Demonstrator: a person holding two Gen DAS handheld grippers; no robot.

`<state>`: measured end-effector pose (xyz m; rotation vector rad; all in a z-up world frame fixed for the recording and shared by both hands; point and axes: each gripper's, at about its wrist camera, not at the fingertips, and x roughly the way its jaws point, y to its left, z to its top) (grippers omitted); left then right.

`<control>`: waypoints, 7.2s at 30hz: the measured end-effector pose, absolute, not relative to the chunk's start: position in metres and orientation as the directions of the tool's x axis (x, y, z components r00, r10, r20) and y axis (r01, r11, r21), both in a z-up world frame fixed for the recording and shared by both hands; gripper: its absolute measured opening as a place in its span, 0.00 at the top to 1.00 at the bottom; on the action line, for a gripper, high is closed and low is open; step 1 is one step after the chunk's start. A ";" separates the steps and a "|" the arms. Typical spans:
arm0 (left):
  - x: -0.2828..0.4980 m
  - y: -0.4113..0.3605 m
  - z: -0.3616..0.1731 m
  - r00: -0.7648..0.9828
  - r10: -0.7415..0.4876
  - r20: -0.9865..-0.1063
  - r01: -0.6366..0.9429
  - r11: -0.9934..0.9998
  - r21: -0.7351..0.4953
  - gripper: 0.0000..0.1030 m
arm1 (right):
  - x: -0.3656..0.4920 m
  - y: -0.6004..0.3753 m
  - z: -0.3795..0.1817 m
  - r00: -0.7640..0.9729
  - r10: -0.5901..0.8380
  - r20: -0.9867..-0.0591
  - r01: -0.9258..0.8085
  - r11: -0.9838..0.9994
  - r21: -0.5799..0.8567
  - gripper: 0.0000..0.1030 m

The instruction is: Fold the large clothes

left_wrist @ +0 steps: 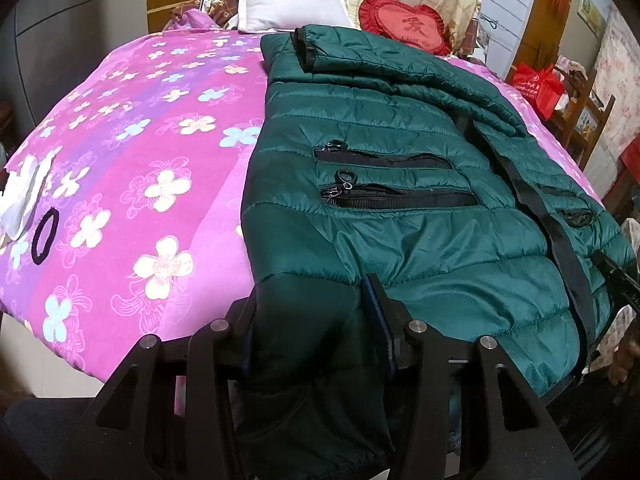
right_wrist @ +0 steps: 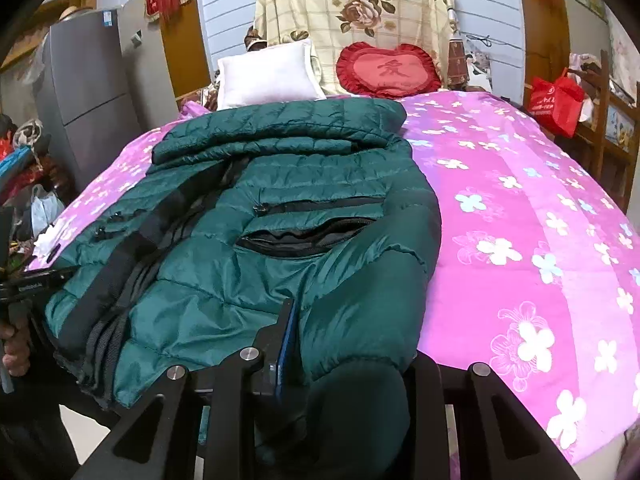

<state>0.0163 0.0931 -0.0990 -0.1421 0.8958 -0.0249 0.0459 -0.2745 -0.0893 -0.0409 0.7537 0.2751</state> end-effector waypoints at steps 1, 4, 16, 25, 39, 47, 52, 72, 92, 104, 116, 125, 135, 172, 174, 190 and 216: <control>0.016 0.093 -0.099 0.626 -0.079 -0.776 -0.038 0.991 -0.131 0.57 | 0.045 -0.275 -0.090 0.700 0.227 -0.677 -0.259 0.964 0.055 0.72; 0.015 0.092 -0.099 0.627 -0.073 -0.775 -0.039 0.991 -0.125 0.57 | 0.044 -0.276 -0.094 0.708 0.215 -0.672 -0.244 0.968 0.052 0.72; 0.014 0.090 -0.098 0.628 -0.063 -0.775 -0.043 0.992 -0.116 0.57 | 0.041 -0.276 -0.091 0.704 0.197 -0.682 -0.234 0.971 0.040 0.74; 0.014 0.090 -0.098 0.628 -0.062 -0.776 -0.045 0.992 -0.116 0.57 | 0.026 -0.280 -0.078 0.737 0.246 -0.629 -0.245 0.965 0.091 0.82; 0.014 0.102 -0.095 0.637 -0.052 -0.769 -0.051 0.993 -0.109 0.66 | 0.016 -0.282 -0.075 0.759 0.232 -0.608 -0.215 0.971 0.102 0.83; 0.013 0.101 -0.095 0.639 -0.048 -0.768 -0.049 0.993 -0.103 0.67 | 0.017 -0.282 -0.078 0.756 0.209 -0.620 -0.203 0.976 0.082 0.83; 0.013 0.100 -0.095 0.639 -0.048 -0.767 -0.049 0.993 -0.104 0.69 | 0.021 -0.281 -0.082 0.752 0.183 -0.633 -0.182 0.981 0.067 0.83; -0.025 0.122 -0.058 0.680 -0.121 -0.723 -0.037 0.979 -0.199 0.86 | -0.015 -0.287 -0.054 0.785 0.220 -0.579 -0.195 0.975 0.105 0.83; -0.109 0.145 0.042 0.857 -0.183 -0.481 0.007 0.939 -0.344 0.87 | -0.097 -0.302 0.035 0.898 0.269 -0.349 -0.243 0.963 0.116 0.83; -0.057 0.142 0.071 0.898 -0.122 -0.422 -0.028 0.942 -0.333 0.87 | -0.051 -0.294 0.053 0.934 0.219 -0.282 -0.190 0.974 0.127 0.83; 0.056 0.147 0.103 0.907 -0.084 -0.413 -0.080 0.928 -0.364 0.87 | 0.057 -0.282 0.081 0.964 0.145 -0.222 -0.111 0.981 0.158 0.83; 0.171 0.144 0.039 0.848 0.022 -0.530 -0.200 0.939 -0.280 0.87 | 0.175 -0.272 0.039 0.933 0.090 -0.349 -0.041 0.988 0.147 0.83; 0.237 0.140 -0.026 0.772 0.083 -0.630 -0.297 0.923 -0.244 0.86 | 0.256 -0.276 -0.018 0.865 0.098 -0.492 -0.007 0.983 0.184 0.83; 0.257 0.168 -0.015 0.820 -0.231 -0.523 -0.114 0.830 -0.546 0.21 | 0.265 -0.318 -0.023 0.856 0.318 -0.409 -0.046 0.833 0.551 0.21; 0.249 0.167 -0.003 0.852 -0.200 -0.484 -0.096 0.848 -0.520 0.20 | 0.261 -0.313 -0.016 0.867 0.286 -0.409 -0.049 0.865 0.500 0.21; 0.273 0.133 -0.038 0.750 -0.041 -0.660 -0.166 0.954 -0.249 0.19 | 0.275 -0.230 -0.020 0.798 0.209 -0.566 -0.198 0.977 0.081 0.20; 0.280 0.128 -0.056 0.659 0.016 -0.752 -0.211 0.964 -0.164 0.16 | 0.296 -0.218 -0.063 0.628 0.156 -0.763 -0.192 0.981 0.043 0.00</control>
